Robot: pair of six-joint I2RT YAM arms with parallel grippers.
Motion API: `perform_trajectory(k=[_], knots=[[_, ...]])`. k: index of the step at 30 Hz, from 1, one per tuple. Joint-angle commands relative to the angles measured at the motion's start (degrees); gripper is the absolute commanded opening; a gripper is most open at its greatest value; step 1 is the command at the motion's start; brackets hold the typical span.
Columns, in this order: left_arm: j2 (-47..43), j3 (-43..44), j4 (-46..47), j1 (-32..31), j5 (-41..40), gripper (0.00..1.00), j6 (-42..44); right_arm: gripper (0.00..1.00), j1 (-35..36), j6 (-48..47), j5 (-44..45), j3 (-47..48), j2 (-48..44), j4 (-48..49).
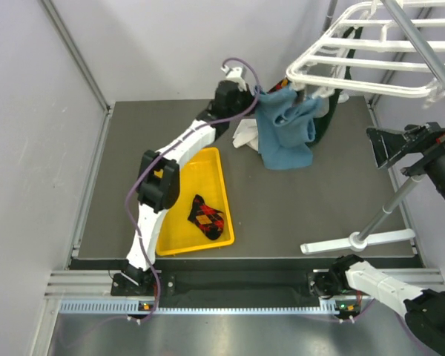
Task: Clip the socks to the hanger
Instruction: Rotate the hanger at the clothesline.
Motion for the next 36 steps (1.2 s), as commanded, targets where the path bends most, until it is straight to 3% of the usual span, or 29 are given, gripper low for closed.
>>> perform_trajectory(k=[1, 2, 6, 9, 14, 17, 18, 20, 23, 26, 31, 36], knots=[[-7.13, 6.0, -11.28, 2.75, 6.21, 0.06, -0.98, 1.0, 0.52, 0.15, -0.85, 3.61, 1.52, 2.16], [-9.49, 5.66, -12.7, 3.02, 7.79, 0.18, -1.16, 1.0, 0.52, 0.15, -0.77, 4.06, 2.04, 2.08], [-18.37, -2.57, -13.34, 3.02, 16.93, 0.4, -2.55, 1.0, 0.52, 0.07, 0.99, 7.04, 3.54, 1.37], [-26.63, -9.51, -11.66, 3.02, 21.41, 0.44, -5.27, 1.0, 0.52, -0.02, 1.69, 7.84, 4.16, 1.37], [-41.48, -21.84, 6.24, 1.36, 25.74, 0.45, -11.87, 1.0, 0.61, 0.07, 2.4, 8.02, 4.25, 1.55], [-44.84, -25.45, 17.38, -4.08, 25.83, 0.47, -13.11, 1.0, 0.52, 0.94, 1.79, 8.28, 4.51, 1.73], [-44.58, -25.11, 19.35, -9.06, 25.91, 0.48, -10.85, 1.0, 0.52, 1.29, 1.61, 8.37, 4.6, 1.81], [-40.82, -23.36, 20.25, -17.75, 23.56, 0.49, -1.92, 1.0, 0.52, 1.91, 0.82, 8.46, 4.68, 2.08], [-35.98, -22.38, 20.86, -25.43, 15.3, 0.49, 7.16, 1.0, 0.52, 2.7, 0.11, 8.46, 4.42, 2.52], [-27.73, -23.79, 28.31, -35.35, 4.34, 0.5, 27.33, 1.0, 0.61, 3.32, -0.15, 8.89, 4.16, 2.08], [-6.58, -8.35, 24.04, -35.92, -5.18, 0.46, 37.06, 1.0, 0.61, 4.02, -0.24, 9.25, 3.02, 1.02], [5.93, 6.68, 16.92, -31.88, -10.1, 0.42, 37.34, 1.0, 0.52, 4.2, -0.5, 8.9, 2.22, 0.41]])
